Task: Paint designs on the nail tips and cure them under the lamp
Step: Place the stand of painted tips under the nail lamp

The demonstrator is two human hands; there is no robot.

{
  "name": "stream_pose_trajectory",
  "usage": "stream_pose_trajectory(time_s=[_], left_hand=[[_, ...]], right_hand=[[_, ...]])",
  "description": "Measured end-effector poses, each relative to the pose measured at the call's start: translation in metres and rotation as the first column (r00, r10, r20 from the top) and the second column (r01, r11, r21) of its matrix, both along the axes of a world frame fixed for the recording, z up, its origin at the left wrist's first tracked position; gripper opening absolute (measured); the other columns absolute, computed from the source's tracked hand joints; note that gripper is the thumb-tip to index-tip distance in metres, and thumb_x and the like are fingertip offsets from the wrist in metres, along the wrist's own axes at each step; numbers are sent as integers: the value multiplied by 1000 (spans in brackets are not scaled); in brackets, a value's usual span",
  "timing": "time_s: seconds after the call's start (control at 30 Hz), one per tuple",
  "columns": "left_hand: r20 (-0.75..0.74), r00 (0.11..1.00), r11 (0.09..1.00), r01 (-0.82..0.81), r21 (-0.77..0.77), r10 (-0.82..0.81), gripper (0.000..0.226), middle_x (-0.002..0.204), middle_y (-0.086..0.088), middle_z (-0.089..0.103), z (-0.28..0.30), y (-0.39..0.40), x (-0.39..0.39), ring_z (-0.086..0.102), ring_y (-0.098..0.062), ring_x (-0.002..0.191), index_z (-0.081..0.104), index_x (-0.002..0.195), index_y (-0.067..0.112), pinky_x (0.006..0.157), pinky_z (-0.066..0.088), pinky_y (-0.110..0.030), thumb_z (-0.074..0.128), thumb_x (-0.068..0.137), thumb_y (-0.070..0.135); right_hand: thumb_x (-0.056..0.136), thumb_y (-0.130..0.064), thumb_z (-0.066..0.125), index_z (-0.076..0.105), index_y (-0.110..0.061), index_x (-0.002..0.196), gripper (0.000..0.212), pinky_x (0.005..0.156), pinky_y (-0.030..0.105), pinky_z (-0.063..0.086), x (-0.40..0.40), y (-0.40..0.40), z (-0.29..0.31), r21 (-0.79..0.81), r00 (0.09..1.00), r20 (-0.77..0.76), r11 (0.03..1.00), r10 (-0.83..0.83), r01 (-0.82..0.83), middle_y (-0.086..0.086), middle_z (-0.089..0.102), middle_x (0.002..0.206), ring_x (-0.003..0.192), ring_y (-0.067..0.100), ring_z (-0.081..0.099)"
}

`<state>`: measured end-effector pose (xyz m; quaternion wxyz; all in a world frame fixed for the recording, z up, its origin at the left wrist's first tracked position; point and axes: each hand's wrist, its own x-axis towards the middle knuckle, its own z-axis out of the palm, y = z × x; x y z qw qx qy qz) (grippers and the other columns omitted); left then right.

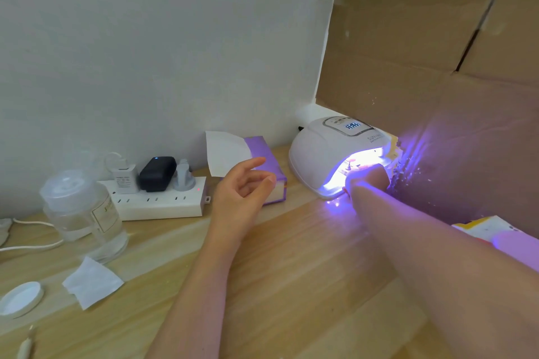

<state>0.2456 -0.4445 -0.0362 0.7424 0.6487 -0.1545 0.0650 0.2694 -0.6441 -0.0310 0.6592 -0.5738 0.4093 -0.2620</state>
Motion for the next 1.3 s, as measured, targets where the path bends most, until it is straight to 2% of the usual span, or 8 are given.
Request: stream_pose_trajectory(time_s=[0.1, 0.17, 0.4, 0.5, 0.6, 0.67, 0.77, 1.3], left_hand=[[-1, 1000, 1000, -8, -7, 8, 24, 87, 3, 68, 2, 1, 0, 65, -1, 73, 62, 104, 24, 64, 44, -5, 64, 84, 11], [-2, 1000, 1000, -14, -8, 14, 23, 85, 4, 68, 2, -1, -1, 65, 1, 69, 61, 103, 24, 62, 43, -4, 64, 84, 10], [-20, 999, 999, -25, -32, 24, 21, 80, 7, 68, 4, 0, -3, 64, 0, 65, 63, 98, 27, 61, 46, -6, 61, 85, 9], [-32, 999, 999, -31, -42, 30, 23, 73, 9, 69, 2, -1, -4, 63, -1, 64, 64, 93, 27, 64, 48, -9, 58, 86, 7], [-35, 999, 999, -39, -13, 39, 22, 67, 11, 69, 1, -2, -4, 62, 0, 60, 65, 91, 25, 65, 50, -10, 56, 86, 5], [-31, 999, 1000, -29, 8, 29, 24, 64, 11, 68, 3, -3, -4, 58, -1, 55, 65, 87, 25, 62, 49, -10, 54, 87, 3], [6, 1000, 999, -24, 26, 24, 28, 62, 9, 67, 5, -2, -5, 52, -2, 52, 67, 81, 23, 60, 47, -12, 52, 88, 1], [2, 998, 998, -64, 18, 64, 26, 60, 7, 64, 2, 2, -10, 48, -3, 50, 68, 80, 16, 59, 45, -15, 50, 88, 0]], right_hand=[[92, -3, 44, 52, -2, 113, 23, 48, 21, 41, 1, 0, -6, -210, 986, -165, 976, 26, -61, 18, 55, 121, 106, 35, 57], [92, -3, 42, 50, -3, 114, 24, 64, 32, 45, -2, 5, -5, -244, 991, -132, 970, -13, -20, 17, 56, 118, 102, 35, 59], [97, -15, 30, 42, -15, 92, 14, 54, 27, 18, -19, 24, 6, -281, 962, 212, 933, -170, 226, -2, 47, 71, 75, 23, 42], [87, -22, 28, 51, -24, 88, 23, 56, 29, 19, -20, 23, 22, -615, 972, 233, 777, 16, 135, -12, 50, 67, 72, 17, 42], [90, -13, 34, 60, -20, 115, 37, 72, 26, 34, -10, 1, 53, -860, 982, -74, 488, 174, -151, 3, 64, 111, 102, 21, 53], [92, -8, 34, 52, -19, 130, 43, 88, 30, 39, 1, -18, 67, -838, 889, -420, 296, 184, -457, 7, 54, 132, 118, 27, 49], [90, -4, 35, 45, -23, 136, 51, 92, 27, 39, 13, -31, 76, -712, 740, -654, 203, 156, -672, 4, 43, 143, 124, 26, 45], [92, -5, 36, 40, -21, 136, 47, 95, 34, 39, 24, -22, 75, -684, 684, -729, 69, -27, -727, 10, 46, 138, 124, 29, 45]])
